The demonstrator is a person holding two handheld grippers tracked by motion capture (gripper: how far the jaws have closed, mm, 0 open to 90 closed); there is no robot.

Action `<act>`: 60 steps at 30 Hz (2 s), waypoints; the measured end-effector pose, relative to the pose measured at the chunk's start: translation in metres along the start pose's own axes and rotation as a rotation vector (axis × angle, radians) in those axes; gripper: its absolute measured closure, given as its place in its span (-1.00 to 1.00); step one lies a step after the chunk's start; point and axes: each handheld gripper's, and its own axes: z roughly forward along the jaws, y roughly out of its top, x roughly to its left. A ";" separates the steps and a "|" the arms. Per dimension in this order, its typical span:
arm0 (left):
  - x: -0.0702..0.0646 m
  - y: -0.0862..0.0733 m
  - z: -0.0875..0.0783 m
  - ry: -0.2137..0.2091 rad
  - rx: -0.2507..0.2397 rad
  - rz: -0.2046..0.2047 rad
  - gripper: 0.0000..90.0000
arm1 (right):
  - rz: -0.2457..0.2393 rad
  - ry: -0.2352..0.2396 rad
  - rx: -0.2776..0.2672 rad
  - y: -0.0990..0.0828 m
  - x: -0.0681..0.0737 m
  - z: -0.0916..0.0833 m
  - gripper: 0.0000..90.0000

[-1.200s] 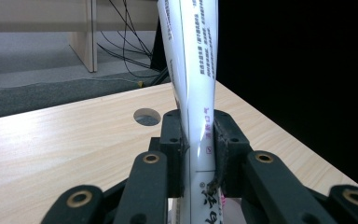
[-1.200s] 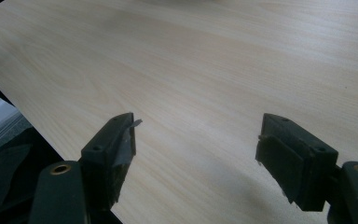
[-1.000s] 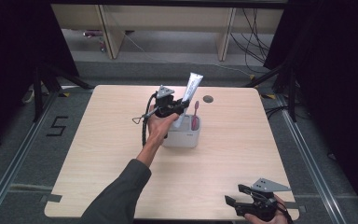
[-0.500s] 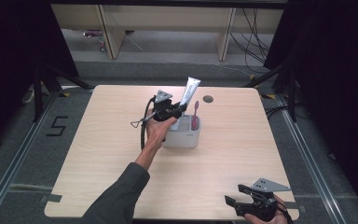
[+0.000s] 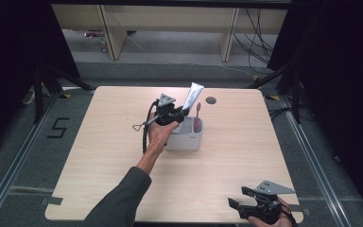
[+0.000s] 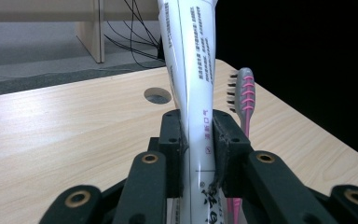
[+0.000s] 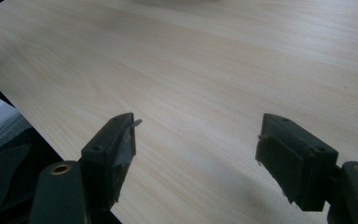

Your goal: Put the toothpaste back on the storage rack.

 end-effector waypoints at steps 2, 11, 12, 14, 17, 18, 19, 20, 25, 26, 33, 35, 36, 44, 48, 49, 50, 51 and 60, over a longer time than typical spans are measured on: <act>0.000 -0.001 0.001 0.006 -0.002 -0.002 0.67 | 0.000 0.000 0.000 0.000 0.000 0.000 -0.38; 0.000 0.000 -0.001 0.003 0.012 0.005 0.67 | 0.002 0.016 -0.008 0.000 0.000 0.002 -0.38; 0.000 0.000 -0.002 0.004 0.012 0.005 0.67 | 0.002 0.016 -0.008 0.000 0.000 0.002 -0.38; 0.000 0.000 -0.002 0.003 0.011 0.006 0.67 | 0.003 0.018 -0.009 0.000 0.000 0.002 -0.38; -0.001 0.000 -0.003 -0.003 0.012 0.008 0.66 | 0.003 0.015 -0.008 0.000 0.000 0.002 -0.38; -0.001 0.000 -0.003 -0.001 0.011 0.007 0.66 | 0.004 0.015 -0.007 0.000 0.000 0.002 -0.38; -0.001 0.001 -0.004 -0.005 0.006 0.007 0.66 | 0.003 0.014 -0.007 0.000 0.000 0.002 -0.38; -0.001 0.001 -0.005 -0.005 0.008 0.009 0.66 | 0.006 0.016 -0.005 0.000 0.000 0.002 -0.38; -0.003 0.004 -0.008 -0.008 0.016 0.029 0.67 | 0.007 0.016 -0.003 0.000 0.000 0.002 -0.38; -0.004 0.004 -0.008 -0.007 0.018 0.035 0.67 | -0.002 0.002 0.003 0.000 0.000 0.001 -0.38; -0.004 0.005 -0.012 0.002 0.035 0.040 0.69 | 0.001 0.014 -0.008 -0.001 0.000 0.002 -0.38; -0.004 0.005 -0.012 0.003 0.039 0.040 0.69 | 0.006 0.013 -0.006 0.000 0.000 0.002 -0.38; -0.004 0.005 -0.013 0.003 0.041 0.041 0.69 | 0.005 0.013 -0.007 0.000 0.000 0.002 -0.38; -0.005 0.007 -0.015 0.007 0.064 0.054 0.69 | 0.007 0.018 -0.006 -0.001 0.000 0.002 -0.38; -0.006 0.008 -0.016 0.007 0.080 0.067 0.69 | 0.003 0.015 -0.001 0.000 0.000 0.002 -0.38; -0.006 0.008 -0.016 0.009 0.084 0.067 0.69 | 0.004 0.015 -0.001 0.000 0.000 0.002 -0.38; -0.006 0.008 -0.016 0.009 0.088 0.070 0.69 | 0.004 0.015 -0.008 -0.001 0.000 0.002 -0.38; -0.005 0.008 -0.017 0.011 0.094 0.074 0.69 | 0.004 0.014 -0.007 0.000 0.000 0.002 -0.38; -0.003 0.000 -0.017 0.025 0.132 0.086 0.73 | 0.015 0.014 -0.005 -0.001 0.001 0.002 -0.38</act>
